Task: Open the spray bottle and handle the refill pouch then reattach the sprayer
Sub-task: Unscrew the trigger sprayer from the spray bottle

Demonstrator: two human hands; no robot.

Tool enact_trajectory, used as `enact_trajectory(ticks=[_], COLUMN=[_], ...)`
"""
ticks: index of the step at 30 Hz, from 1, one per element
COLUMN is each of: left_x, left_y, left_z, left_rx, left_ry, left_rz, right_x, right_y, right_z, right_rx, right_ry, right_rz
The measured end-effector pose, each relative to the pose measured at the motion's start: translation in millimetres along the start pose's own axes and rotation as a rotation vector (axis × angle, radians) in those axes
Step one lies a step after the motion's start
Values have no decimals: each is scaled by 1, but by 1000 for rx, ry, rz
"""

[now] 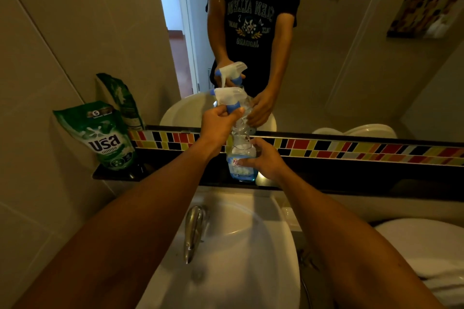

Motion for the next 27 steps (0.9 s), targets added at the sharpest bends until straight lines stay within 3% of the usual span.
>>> enact_trajectory(ticks=[11, 27], left_x=[27, 66], left_y=[32, 70], left_z=[4, -15], left_rx=[76, 152], left_ry=[-17, 36], left_rz=[19, 155], right_x=[-8, -44], right_y=[12, 32], right_z=[16, 17], right_rx=[119, 149], right_ry=[51, 81], right_rz=[162, 321])
Point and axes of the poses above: each hand's wrist, its own z-axis away from the middle knuckle, its own y-axis out of the back of the hand, x = y × z, the point moved 7 cm from there along -z, towards the middle knuckle, and after that the axes turned 10 degrees about -z, right-handed, at the moved point
